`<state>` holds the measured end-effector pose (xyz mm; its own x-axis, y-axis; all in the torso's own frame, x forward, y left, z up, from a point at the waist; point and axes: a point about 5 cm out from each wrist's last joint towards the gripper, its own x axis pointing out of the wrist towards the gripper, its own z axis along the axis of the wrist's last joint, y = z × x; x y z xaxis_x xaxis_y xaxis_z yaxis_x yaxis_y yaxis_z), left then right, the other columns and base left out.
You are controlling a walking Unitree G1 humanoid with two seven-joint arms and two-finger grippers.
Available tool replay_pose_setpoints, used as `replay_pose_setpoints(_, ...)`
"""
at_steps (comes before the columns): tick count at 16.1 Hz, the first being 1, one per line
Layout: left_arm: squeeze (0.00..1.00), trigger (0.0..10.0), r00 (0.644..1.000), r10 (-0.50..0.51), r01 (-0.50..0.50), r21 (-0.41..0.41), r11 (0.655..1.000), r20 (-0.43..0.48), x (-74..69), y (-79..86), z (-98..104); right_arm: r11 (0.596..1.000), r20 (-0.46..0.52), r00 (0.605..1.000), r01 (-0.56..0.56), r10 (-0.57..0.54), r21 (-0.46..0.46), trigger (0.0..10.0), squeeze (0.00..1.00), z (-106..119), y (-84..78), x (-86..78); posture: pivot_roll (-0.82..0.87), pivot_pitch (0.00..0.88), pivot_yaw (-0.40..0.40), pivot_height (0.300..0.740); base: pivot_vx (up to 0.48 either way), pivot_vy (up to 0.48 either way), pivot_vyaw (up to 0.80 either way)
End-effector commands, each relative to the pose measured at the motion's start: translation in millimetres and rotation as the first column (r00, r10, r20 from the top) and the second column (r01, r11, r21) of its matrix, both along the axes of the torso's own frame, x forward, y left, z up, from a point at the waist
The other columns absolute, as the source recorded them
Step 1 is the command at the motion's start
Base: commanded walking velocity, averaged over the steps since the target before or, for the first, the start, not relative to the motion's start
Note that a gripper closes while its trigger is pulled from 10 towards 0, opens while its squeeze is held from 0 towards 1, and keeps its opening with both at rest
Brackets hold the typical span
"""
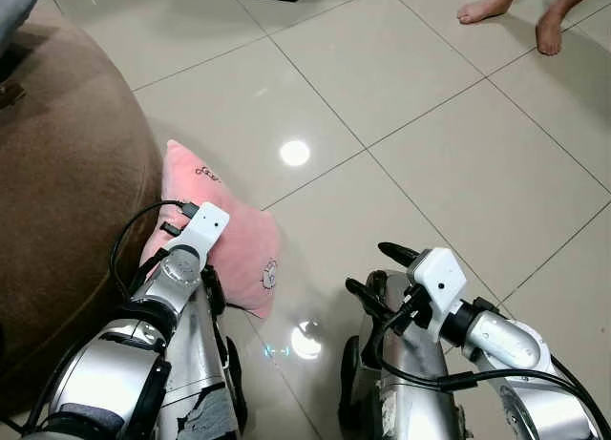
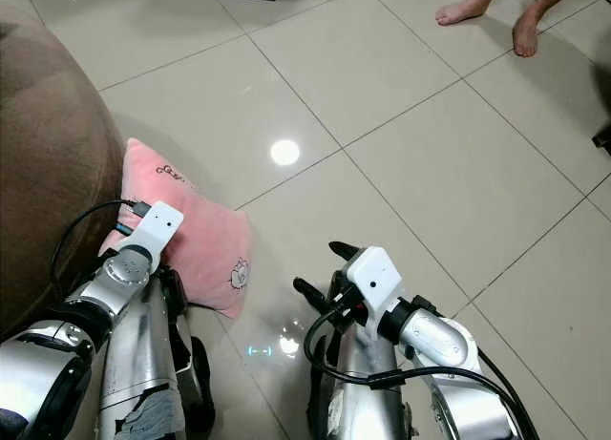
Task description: Move the pillow to the sofa from floor
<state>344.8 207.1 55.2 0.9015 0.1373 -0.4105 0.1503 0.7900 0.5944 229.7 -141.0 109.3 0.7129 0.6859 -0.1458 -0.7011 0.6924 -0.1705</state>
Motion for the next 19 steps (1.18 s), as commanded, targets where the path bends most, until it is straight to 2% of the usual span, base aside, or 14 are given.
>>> replay_pose_setpoints(1, 0.0, 0.0, 1.0, -0.017, 0.017, -0.033, 0.999, -0.021, -2.3, -5.8, -5, 1.0, -0.013, 1.0, 0.011, -0.011, -0.005, 10.0, 0.0, -5, -3.1, -2.8, 0.04, 0.294, -0.083, 0.507, 0.0, 0.0, 0.0)
replay_pose_setpoints(7, 0.0, 0.0, 0.999, -0.047, 0.046, -0.105, 0.993, -0.006, 0.3, -19.2, -4, 0.999, 0.007, 0.999, 0.051, -0.051, -0.012, 10.0, 0.0, -7, -4.8, 0.1, 0.04, 0.259, -0.077, 0.507, 0.0, 0.0, 0.0)
replay_pose_setpoints(9, 0.0, 0.0, 0.998, -0.051, 0.056, -0.23, 0.972, 0.028, 5.4, -31.9, 2, 0.994, 0.028, 0.993, 0.111, -0.111, -0.009, 10.0, 0.0, -7, -9.6, 3.4, 0.04, 0.241, -0.076, 0.507, 0.0, 0.0, 0.0)
replay_pose_setpoints(10, 0.0, 0.0, 0.993, -0.09, 0.116, -0.418, 0.901, 0.081, 12.8, -54.9, 13, 0.982, 0.035, 0.981, 0.189, -0.19, 0.03, 10.0, 0.0, -3, -14.2, 6.1, 0.03, 0.212, -0.071, 0.507, 0.0, 0.0, 0.0)
replay_pose_setpoints(12, 0.0, 0.0, 0.977, -0.146, 0.206, -0.514, 0.832, 0.156, 20.4, -74.2, 29, 0.963, 0.053, 0.963, 0.261, -0.265, 0.07, 10.0, 0.0, 3, -19.1, 7.6, 0.02, 0.183, -0.065, 0.507, 0.0, 0.0, 0.0)
replay_pose_setpoints(13, 0.0, 0.0, 0.973, -0.147, 0.223, -0.536, 0.814, 0.18, 23.3, -77.3, 36, 0.956, 0.059, 0.955, 0.285, -0.289, 0.076, 10.0, 0.0, 4, -20.6, 8.3, 0.02, 0.167, -0.061, 0.507, 0.0, 0.0, 0.0)
replay_pose_setpoints(14, 0.0, 0.0, 0.957, -0.142, 0.267, -0.575, 0.773, 0.254, 31.3, -80.9, 56, 0.929, 0.104, 0.924, 0.361, -0.368, 0.081, 10.0, 0.0, 13, -24.6, 10.2, 0.02, 0.144, -0.058, 0.507, 0.0, 0.0, 0.0)
replay_pose_setpoints(15, 0.0, 0.0, 0.942, -0.129, 0.296, -0.591, 0.75, 0.309, 37.0, -80.2, 72, 0.901, 0.148, 0.889, 0.425, -0.434, 0.086, 10.0, 0.0, 20, -28.0, 12.8, 0.03, 0.123, -0.055, 0.507, 0.0, 0.0, 0.0)
replay_pose_setpoints(16, 0.0, 0.0, 0.927, -0.125, 0.326, -0.596, 0.733, 0.354, 39.6, -78.6, 84, 0.887, 0.166, 0.871, 0.453, -0.463, 0.092, 10.0, 0.0, 26, -29.1, 14.4, 0.03, 0.112, -0.056, 0.507, 0.0, 0.0, 0.0)
replay_pose_setpoints(17, 0.0, 0.0, 0.882, -0.124, 0.401, -0.587, 0.704, 0.454, 40.8, -75.1, 111, 0.846, 0.158, 0.833, 0.507, -0.529, 0.164, 10.0, 0.0, 38, -31.6, 15.8, 0.04, 0.083, -0.056, 0.507, 0.0, 0.0, 0.0)
replay_pose_setpoints(18, 0.0, 0.0, 0.833, -0.132, 0.467, -0.555, 0.689, 0.537, 37.1, -72.2, 133, 0.793, 0.148, 0.789, 0.55, -0.596, 0.263, 10.0, 0.0, 50, -34.3, 14.5, 0.04, 0.068, -0.055, 0.507, 0.0, 0.0, 0.0)
replay_pose_setpoints(19, 0.0, 0.0, 0.799, -0.106, 0.49, -0.538, 0.686, 0.592, 31.3, -66.9, 151, 0.76, 0.161, 0.755, 0.573, -0.635, 0.307, 10.0, 0.0, 59, -34.8, 13.0, 0.05, 0.049, -0.056, 0.517, 0.0, 0.0, 0.0)
